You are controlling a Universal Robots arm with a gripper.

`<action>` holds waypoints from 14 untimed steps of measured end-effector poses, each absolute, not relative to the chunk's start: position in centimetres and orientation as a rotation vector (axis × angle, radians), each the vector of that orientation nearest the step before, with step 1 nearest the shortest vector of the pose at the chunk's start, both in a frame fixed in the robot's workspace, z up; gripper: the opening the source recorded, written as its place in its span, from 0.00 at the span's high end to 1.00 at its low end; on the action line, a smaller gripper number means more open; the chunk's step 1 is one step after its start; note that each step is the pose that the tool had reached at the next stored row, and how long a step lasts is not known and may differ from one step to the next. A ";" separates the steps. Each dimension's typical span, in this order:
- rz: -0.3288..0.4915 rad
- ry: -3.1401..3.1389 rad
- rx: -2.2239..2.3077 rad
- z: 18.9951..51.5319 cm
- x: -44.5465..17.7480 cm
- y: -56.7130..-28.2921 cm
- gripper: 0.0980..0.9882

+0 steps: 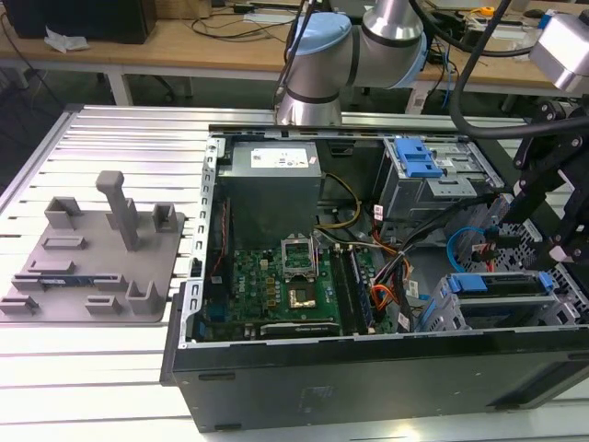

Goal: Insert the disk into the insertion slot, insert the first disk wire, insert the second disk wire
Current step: 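Insert the first disk wire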

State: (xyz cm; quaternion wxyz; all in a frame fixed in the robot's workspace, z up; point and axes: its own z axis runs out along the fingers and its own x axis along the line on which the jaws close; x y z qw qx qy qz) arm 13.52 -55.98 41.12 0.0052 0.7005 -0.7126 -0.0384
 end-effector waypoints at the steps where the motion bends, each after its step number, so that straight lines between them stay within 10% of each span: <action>1: -0.120 -2.231 2.193 41.1 13.5 -56.0 0.48; 14: 0.131 -2.294 2.250 41.1 12.7 -55.7 0.48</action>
